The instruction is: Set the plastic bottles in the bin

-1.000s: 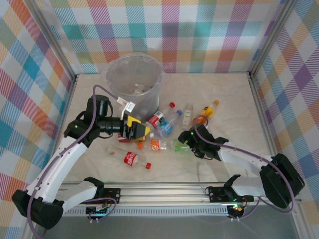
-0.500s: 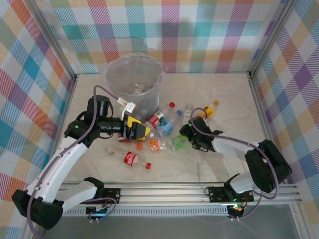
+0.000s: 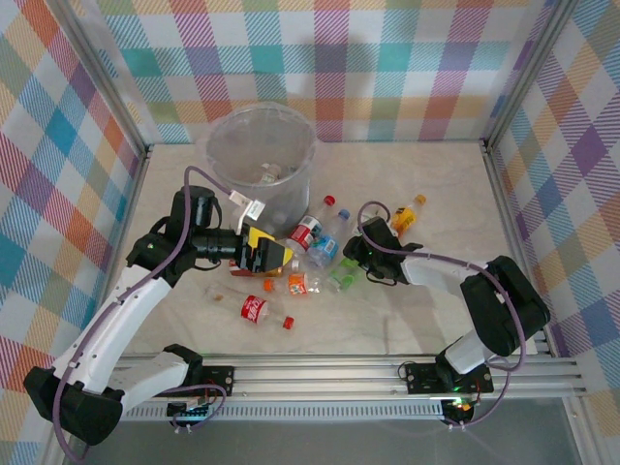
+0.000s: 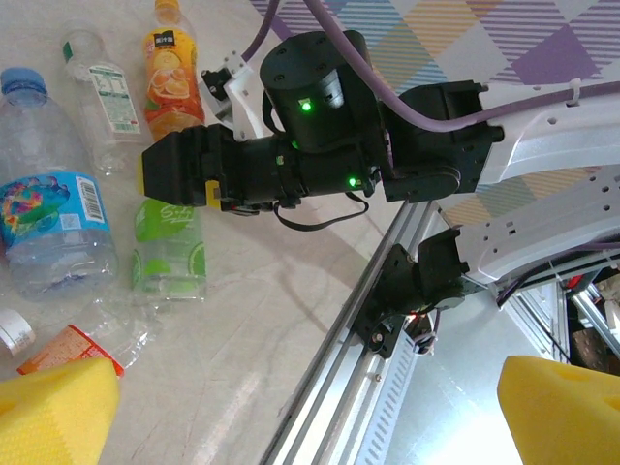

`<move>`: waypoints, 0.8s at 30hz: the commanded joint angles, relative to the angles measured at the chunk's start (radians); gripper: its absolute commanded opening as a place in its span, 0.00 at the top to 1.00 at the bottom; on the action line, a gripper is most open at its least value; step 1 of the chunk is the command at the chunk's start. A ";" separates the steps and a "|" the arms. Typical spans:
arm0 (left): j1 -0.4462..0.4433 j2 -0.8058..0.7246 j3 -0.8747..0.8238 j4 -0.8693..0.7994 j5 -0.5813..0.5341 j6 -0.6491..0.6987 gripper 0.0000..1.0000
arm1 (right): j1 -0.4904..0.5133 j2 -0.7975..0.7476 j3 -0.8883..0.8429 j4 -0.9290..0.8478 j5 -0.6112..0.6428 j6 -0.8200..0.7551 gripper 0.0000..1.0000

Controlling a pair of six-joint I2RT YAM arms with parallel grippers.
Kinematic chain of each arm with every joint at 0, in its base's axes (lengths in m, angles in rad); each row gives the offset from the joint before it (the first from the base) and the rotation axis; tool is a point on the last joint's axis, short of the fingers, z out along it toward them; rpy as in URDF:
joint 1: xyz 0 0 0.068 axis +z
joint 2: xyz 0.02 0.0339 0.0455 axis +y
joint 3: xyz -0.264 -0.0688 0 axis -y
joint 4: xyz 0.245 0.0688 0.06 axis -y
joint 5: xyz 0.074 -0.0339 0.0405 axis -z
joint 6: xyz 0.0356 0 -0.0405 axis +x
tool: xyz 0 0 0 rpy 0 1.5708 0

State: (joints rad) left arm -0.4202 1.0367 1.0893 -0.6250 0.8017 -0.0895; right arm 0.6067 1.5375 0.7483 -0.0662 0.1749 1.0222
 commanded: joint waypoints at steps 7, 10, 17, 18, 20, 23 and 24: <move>-0.028 0.008 -0.008 -0.001 -0.007 0.008 0.00 | -0.005 0.035 0.027 -0.015 -0.021 -0.065 0.37; -0.049 0.010 -0.006 -0.001 -0.028 0.001 0.00 | -0.007 0.029 0.025 -0.016 -0.022 -0.072 0.42; -0.164 0.030 -0.028 0.011 -0.173 -0.071 0.00 | -0.012 -0.067 0.006 -0.034 -0.004 -0.149 0.42; -0.178 0.033 -0.036 0.019 -0.189 -0.084 0.00 | -0.013 -0.083 0.004 -0.035 -0.005 -0.166 0.42; -0.205 0.039 -0.055 0.044 -0.211 -0.115 0.00 | -0.013 -0.125 -0.001 -0.048 -0.006 -0.202 0.42; -0.233 0.053 -0.092 0.101 -0.232 -0.158 0.00 | -0.014 -0.190 -0.005 -0.065 -0.022 -0.256 0.42; -0.241 0.063 -0.104 0.121 -0.233 -0.169 0.00 | -0.015 -0.214 -0.007 -0.064 -0.035 -0.272 0.42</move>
State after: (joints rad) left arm -0.6373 1.0828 1.0126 -0.5755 0.6090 -0.1997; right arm 0.6003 1.3769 0.7517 -0.1101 0.1604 0.8314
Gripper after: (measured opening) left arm 0.997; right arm 0.577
